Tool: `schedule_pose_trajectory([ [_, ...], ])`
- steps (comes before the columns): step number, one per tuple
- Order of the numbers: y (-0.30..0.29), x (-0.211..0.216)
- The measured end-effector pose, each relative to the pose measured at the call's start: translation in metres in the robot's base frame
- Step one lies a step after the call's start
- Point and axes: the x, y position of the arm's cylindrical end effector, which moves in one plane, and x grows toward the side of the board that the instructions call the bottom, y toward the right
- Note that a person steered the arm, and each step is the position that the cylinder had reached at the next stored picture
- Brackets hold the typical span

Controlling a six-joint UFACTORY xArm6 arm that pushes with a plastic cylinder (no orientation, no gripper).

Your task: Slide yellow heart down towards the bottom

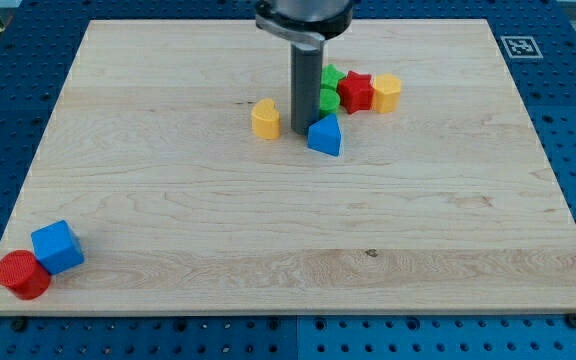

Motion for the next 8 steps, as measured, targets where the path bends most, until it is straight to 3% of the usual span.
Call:
schedule_pose_trajectory([
  [2, -0.004, -0.019],
  [6, -0.039, 0.018],
  [8, -0.031, 0.006],
])
